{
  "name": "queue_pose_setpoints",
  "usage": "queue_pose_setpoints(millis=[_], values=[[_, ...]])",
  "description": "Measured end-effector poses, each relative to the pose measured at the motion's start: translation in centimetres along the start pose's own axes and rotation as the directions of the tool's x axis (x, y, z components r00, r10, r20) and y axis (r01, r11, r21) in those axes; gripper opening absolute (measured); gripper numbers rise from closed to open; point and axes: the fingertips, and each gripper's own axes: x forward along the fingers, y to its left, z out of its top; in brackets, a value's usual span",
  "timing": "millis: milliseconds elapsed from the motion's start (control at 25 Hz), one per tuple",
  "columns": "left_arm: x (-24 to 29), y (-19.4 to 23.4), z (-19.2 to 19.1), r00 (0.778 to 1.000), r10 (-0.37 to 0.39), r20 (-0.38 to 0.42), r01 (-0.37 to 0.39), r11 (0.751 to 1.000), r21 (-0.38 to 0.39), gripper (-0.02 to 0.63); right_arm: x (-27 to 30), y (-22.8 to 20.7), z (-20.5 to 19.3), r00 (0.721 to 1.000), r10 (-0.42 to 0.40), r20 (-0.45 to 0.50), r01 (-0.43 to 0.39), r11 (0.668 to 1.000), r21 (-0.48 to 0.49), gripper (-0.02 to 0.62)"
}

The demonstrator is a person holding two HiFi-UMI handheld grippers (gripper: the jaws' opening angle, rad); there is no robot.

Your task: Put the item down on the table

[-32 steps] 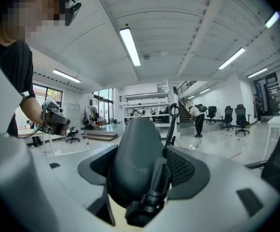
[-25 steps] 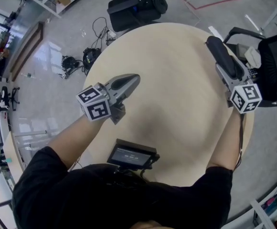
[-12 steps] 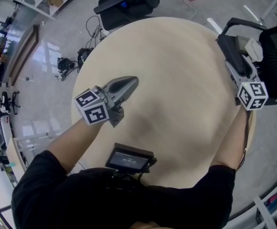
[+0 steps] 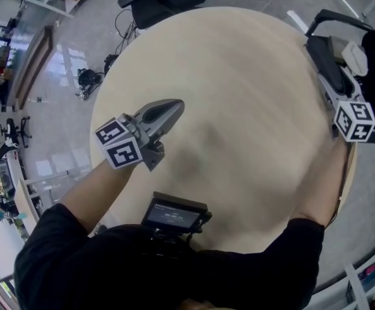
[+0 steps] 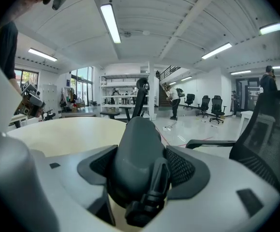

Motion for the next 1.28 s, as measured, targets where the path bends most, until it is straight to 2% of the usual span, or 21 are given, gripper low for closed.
queue_pose_setpoints(millis=[200, 320, 400, 560, 840, 1080, 1120, 1160, 1280], values=[[-0.3, 0.7, -0.8, 0.999, 0.009, -0.032, -0.008, 1.0, 0.008, 0.002, 0.4, 0.1, -0.4, 0.998, -0.034, -0.051, 0.032, 0.999, -0.041, 0.324], [0.1, 1.1, -1.7, 0.999, 0.009, -0.046, -0.009, 1.0, 0.007, 0.002, 1.1, 0.6, -1.0, 0.992, -0.049, -0.118, 0.04, 0.996, -0.081, 0.324], [0.1, 1.3, -2.0, 0.999, 0.013, -0.052, -0.013, 1.0, -0.001, 0.002, 1.2, 0.9, -0.9, 0.99, -0.044, -0.131, 0.036, 0.998, -0.06, 0.324], [-0.1, 1.8, -2.5, 0.998, 0.024, -0.051, -0.025, 0.999, -0.023, 0.002, 1.3, 1.3, -0.2, 0.995, -0.015, -0.103, 0.014, 1.0, -0.013, 0.324], [0.0, 1.5, -2.3, 0.999, 0.011, -0.041, -0.011, 1.0, -0.015, 0.002, 1.3, 1.7, -0.1, 0.995, -0.021, -0.099, 0.015, 0.998, -0.062, 0.325], [0.1, 1.0, -2.0, 0.999, -0.01, -0.032, 0.01, 1.0, 0.004, 0.002, 0.1, 0.8, -0.5, 0.995, -0.094, -0.041, 0.091, 0.994, -0.055, 0.327], [0.0, 1.1, -2.1, 1.0, -0.005, -0.028, 0.005, 1.0, 0.005, 0.002, 0.1, 0.7, -0.5, 0.993, -0.112, -0.033, 0.109, 0.992, -0.067, 0.332], [-0.2, 1.3, -2.1, 1.0, 0.0, -0.025, 0.0, 1.0, 0.005, 0.002, 0.1, 0.7, -0.5, 0.991, -0.127, -0.028, 0.125, 0.989, -0.073, 0.375], [-0.3, 1.1, -1.4, 1.0, -0.001, -0.022, 0.002, 1.0, 0.007, 0.002, -1.0, 0.6, 0.2, 0.987, -0.159, -0.01, 0.158, 0.986, -0.056, 0.376]])
